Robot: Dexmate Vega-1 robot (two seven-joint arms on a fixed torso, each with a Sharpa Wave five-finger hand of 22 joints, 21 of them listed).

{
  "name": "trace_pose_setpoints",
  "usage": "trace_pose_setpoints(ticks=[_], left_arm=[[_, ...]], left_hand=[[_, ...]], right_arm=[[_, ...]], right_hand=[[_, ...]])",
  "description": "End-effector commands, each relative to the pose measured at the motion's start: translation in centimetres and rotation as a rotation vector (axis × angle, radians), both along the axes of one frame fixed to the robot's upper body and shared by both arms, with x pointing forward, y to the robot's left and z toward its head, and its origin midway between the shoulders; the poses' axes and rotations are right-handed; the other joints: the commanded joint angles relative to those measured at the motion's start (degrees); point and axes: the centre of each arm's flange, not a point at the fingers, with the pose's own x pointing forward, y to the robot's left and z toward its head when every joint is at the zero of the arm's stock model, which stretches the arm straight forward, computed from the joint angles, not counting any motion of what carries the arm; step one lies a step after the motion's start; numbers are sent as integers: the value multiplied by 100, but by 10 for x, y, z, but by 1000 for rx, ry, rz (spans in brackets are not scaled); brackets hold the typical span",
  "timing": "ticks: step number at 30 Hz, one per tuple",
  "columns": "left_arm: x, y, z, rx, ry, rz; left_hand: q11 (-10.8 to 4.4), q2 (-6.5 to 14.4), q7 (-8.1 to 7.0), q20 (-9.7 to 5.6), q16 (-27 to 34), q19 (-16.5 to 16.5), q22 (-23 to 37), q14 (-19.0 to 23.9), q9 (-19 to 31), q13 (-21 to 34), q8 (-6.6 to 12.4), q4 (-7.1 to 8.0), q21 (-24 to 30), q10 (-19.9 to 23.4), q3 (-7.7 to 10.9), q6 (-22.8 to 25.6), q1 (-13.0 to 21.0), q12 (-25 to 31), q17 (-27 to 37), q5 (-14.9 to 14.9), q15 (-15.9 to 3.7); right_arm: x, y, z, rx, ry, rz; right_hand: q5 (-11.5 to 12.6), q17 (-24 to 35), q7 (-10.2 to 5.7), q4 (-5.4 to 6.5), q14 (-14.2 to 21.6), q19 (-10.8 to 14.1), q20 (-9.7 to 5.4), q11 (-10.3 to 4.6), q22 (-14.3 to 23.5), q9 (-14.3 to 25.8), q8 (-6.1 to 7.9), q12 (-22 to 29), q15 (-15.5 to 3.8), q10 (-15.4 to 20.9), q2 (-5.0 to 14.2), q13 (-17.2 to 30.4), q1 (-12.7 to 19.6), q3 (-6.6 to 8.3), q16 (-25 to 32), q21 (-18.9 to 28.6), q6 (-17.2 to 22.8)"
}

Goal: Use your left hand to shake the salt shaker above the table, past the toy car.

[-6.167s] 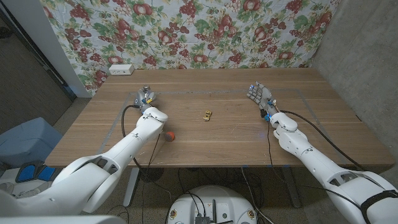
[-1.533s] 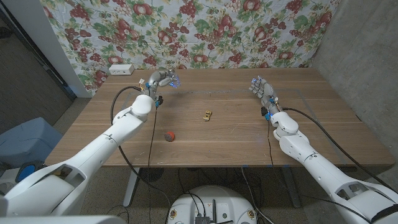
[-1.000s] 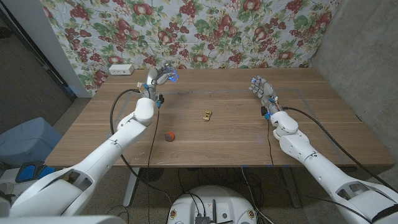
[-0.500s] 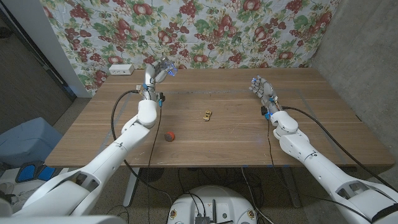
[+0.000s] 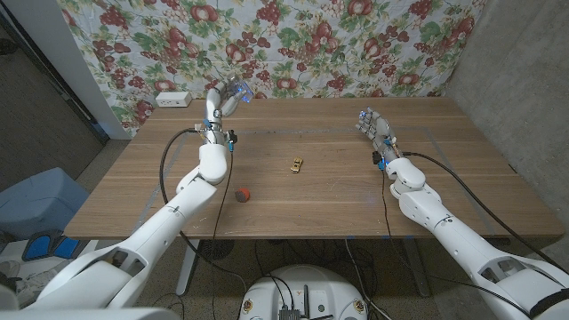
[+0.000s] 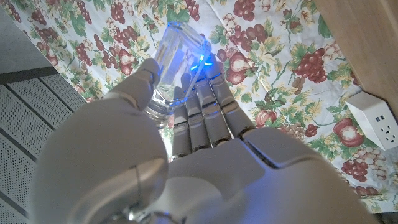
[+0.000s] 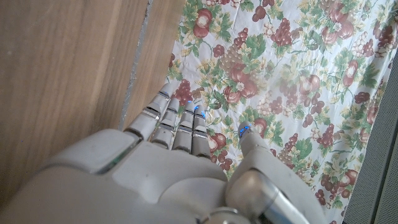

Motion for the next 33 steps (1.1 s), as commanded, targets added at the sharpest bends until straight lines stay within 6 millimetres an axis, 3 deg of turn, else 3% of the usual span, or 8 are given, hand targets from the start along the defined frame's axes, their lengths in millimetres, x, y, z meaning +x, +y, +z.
trace_pose_setpoints(ticks=[1,33], left_arm=[[-2,-1,-1,-11,-9,15],[16,3,4,124,516,40]], left_hand=[[-1389,497,-545,-507,-9,44,15,418,30,66,-13,176,35,1714,128,1463,496,70,23,16,-1189],[-1314,484,-461,-449,-69,32,-15,486,42,75,-108,173,144,1769,100,1524,525,22,24,30,-1176]], right_arm=[[-1,1,0,-2,1,-3],[-5,2,0,-5,-8,0]], right_hand=[[46,13,18,-34,28,33,-20,36,13,25,22,14,-7,42,-6,26,2,15,-3,-21,52],[48,20,19,-32,42,35,-23,15,13,25,23,14,-12,49,8,27,-3,19,-7,-21,57]])
